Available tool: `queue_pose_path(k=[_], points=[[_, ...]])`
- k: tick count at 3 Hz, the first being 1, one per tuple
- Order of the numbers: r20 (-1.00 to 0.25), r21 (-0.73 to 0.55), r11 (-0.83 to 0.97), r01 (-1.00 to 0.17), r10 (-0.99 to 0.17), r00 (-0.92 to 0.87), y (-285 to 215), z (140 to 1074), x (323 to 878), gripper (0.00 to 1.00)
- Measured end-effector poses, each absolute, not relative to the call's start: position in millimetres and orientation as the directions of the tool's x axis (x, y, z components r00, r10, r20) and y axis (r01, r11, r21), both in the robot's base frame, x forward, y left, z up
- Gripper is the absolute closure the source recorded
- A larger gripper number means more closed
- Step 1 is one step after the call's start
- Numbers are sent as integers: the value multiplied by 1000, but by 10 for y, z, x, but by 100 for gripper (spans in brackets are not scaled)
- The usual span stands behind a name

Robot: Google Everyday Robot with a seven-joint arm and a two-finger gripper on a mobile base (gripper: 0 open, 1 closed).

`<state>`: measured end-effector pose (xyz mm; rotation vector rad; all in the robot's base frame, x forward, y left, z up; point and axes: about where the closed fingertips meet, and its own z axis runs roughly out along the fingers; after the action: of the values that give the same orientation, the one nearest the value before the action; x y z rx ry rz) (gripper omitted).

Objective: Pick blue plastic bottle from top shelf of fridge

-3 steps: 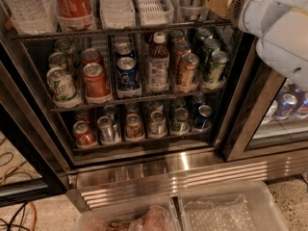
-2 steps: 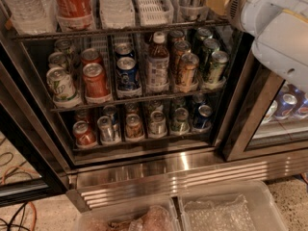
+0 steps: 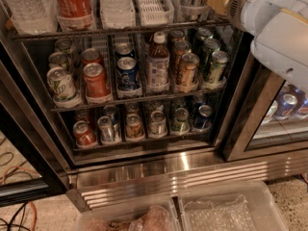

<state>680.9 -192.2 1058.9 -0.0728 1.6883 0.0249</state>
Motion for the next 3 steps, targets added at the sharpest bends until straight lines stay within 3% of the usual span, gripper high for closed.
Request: queue_pose_path(k=[1,2,3], points=[[-993,-26,998,-63,-33,-117,-1916,10600,6809,90],[-993,-23,998,-53,-29,-117,-1932,10587,6833,100],[-993,-22,998,-52,-28,-116,-1935,10604,6836,100]])
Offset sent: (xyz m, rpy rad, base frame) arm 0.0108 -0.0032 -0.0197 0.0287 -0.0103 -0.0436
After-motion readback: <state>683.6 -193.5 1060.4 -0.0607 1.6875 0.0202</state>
